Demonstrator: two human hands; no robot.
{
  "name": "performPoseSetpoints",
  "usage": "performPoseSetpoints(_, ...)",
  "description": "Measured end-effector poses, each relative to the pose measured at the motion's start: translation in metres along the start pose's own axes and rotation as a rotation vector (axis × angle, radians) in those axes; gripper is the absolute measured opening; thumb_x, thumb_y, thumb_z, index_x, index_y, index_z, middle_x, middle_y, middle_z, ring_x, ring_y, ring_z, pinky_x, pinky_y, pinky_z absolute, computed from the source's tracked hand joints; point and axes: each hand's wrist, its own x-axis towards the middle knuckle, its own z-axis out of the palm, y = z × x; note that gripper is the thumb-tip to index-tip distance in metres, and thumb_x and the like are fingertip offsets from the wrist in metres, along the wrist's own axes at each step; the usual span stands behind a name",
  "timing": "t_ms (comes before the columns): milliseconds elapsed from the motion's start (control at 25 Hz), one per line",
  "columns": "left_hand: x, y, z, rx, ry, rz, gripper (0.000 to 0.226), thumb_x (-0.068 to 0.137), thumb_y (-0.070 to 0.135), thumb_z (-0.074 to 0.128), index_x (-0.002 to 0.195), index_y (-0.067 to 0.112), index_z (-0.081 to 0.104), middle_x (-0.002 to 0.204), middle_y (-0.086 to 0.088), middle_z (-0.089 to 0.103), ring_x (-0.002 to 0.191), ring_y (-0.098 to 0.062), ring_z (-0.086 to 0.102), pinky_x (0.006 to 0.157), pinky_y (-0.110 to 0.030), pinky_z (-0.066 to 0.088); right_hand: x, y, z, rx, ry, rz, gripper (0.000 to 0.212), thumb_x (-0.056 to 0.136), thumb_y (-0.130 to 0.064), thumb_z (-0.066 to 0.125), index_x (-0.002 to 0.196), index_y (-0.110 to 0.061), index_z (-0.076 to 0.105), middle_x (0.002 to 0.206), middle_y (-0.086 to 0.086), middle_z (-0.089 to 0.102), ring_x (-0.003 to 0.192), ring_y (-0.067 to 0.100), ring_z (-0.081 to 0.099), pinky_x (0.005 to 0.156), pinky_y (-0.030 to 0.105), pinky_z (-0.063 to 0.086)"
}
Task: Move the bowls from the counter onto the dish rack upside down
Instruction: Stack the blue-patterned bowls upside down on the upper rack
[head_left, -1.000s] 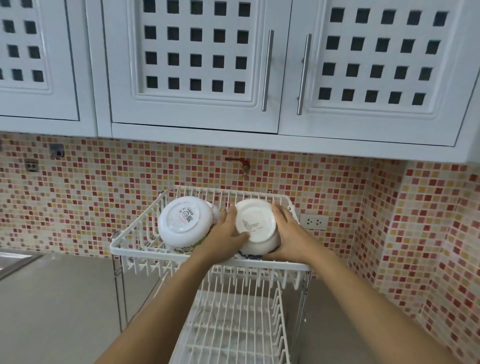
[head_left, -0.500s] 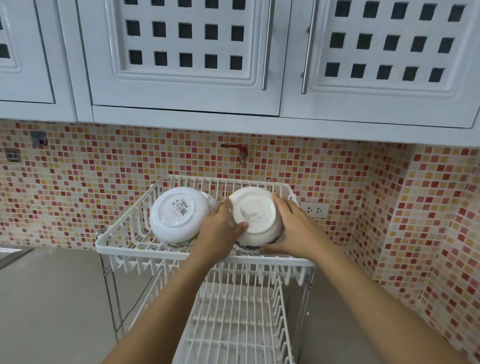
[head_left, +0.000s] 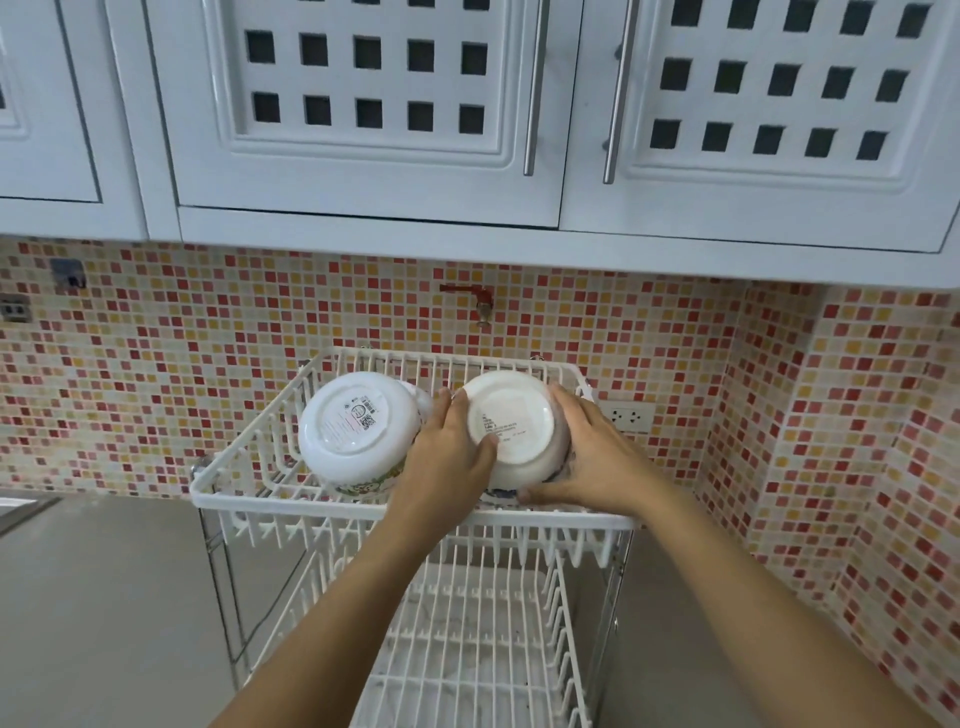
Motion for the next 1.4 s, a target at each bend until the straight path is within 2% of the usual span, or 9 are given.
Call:
performPoseSetpoints(80,-0.007,0.001,-0.003,0.015,0.065,0.086,0.060,0.100,0.030,0.040,0.152,0.008,0.018,0.162,-0.007,0.015,0.151,-0.018,0.009,0.120,-0.028,0.011,-0.008,-0.007,-0.006,0.116,0.026,0.038,0.125,0.058,-0.071,0.071,0.151,-0.033,-0.004,0.161,-0.009,0.004,0.148,0.019,0.013,0.115,0.051,0.025)
performPoseSetpoints(200,-0.028,-0.002,-0.008,0.082,0.098,0.135,0.058,0.102,0.035,0.030,0.152,0.011,0.017,0.162,-0.004,0.013,0.151,-0.015,0.005,0.119,-0.026,0.008,-0.029,-0.028,-0.006,0.045,0.155,0.015,0.092,0.081,-0.063,0.054,0.152,-0.026,0.007,0.161,-0.009,0.007,0.148,0.017,0.010,0.117,0.046,0.017)
performPoseSetpoints(280,-0.048,-0.008,-0.012,0.153,0.079,0.117,0.059,0.102,0.040,0.021,0.153,0.013,0.014,0.162,-0.004,0.010,0.151,-0.016,0.003,0.118,-0.028,0.004,-0.045,-0.045,0.005,-0.040,0.212,-0.026,0.075,0.091,-0.058,0.041,0.151,-0.023,0.014,0.161,-0.007,0.009,0.149,0.015,0.008,0.119,0.040,0.010)
performPoseSetpoints(440,-0.091,-0.022,-0.037,0.249,-0.057,0.052,0.059,0.101,0.039,0.015,0.154,0.015,0.007,0.163,-0.002,0.003,0.151,-0.017,-0.004,0.121,-0.035,0.000,-0.082,-0.078,0.035,-0.077,0.178,-0.035,0.063,0.099,-0.050,0.022,0.152,-0.017,0.013,0.162,-0.003,0.006,0.149,0.011,0.002,0.121,0.037,0.001)
performPoseSetpoints(680,-0.110,-0.038,-0.072,0.475,-0.304,0.044,0.064,0.100,0.041,0.018,0.153,0.008,0.008,0.163,-0.010,0.004,0.151,-0.024,-0.001,0.122,-0.043,0.002,-0.113,-0.114,0.053,-0.262,-0.059,0.140,0.063,0.100,-0.045,0.013,0.152,-0.011,0.000,0.162,0.005,-0.007,0.149,0.017,-0.008,0.120,0.040,-0.005)
performPoseSetpoints(960,-0.136,-0.028,-0.115,0.610,-0.441,0.061,0.065,0.099,0.039,0.019,0.152,0.003,0.011,0.162,-0.013,0.009,0.151,-0.026,0.007,0.122,-0.046,0.008,-0.140,-0.162,0.025,-0.361,-0.123,0.177,0.062,0.101,-0.040,0.013,0.152,-0.006,0.000,0.161,0.010,-0.005,0.150,0.020,-0.003,0.122,0.041,0.000)
performPoseSetpoints(1120,-0.128,-0.006,-0.145,0.639,-0.401,0.063,0.064,0.099,0.038,0.020,0.152,0.004,0.013,0.162,-0.013,0.011,0.150,-0.026,0.007,0.121,-0.047,0.011,-0.143,-0.182,0.000,-0.425,-0.088,0.159,0.062,0.101,-0.040,0.013,0.152,-0.006,0.003,0.162,0.010,-0.001,0.150,0.019,0.001,0.121,0.040,0.001)
performPoseSetpoints(1320,-0.116,0.011,-0.173,0.656,-0.347,0.081,0.066,0.098,0.042,0.018,0.153,0.006,0.012,0.162,-0.009,0.009,0.151,-0.024,0.005,0.120,-0.047,0.004,-0.138,-0.193,-0.020,-0.493,-0.043,0.159,0.067,0.099,-0.047,0.013,0.152,-0.006,0.006,0.162,0.009,0.001,0.150,0.019,0.002,0.122,0.041,0.000)
performPoseSetpoints(1400,-0.116,0.006,-0.173,0.658,-0.336,0.077,0.067,0.097,0.044,0.018,0.153,0.007,0.012,0.163,-0.010,0.009,0.151,-0.024,0.005,0.121,-0.047,0.003,-0.142,-0.198,-0.022,-0.426,0.025,0.112,0.069,0.099,-0.050,0.016,0.152,-0.006,0.013,0.161,0.010,0.010,0.149,0.021,0.009,0.122,0.041,0.004)
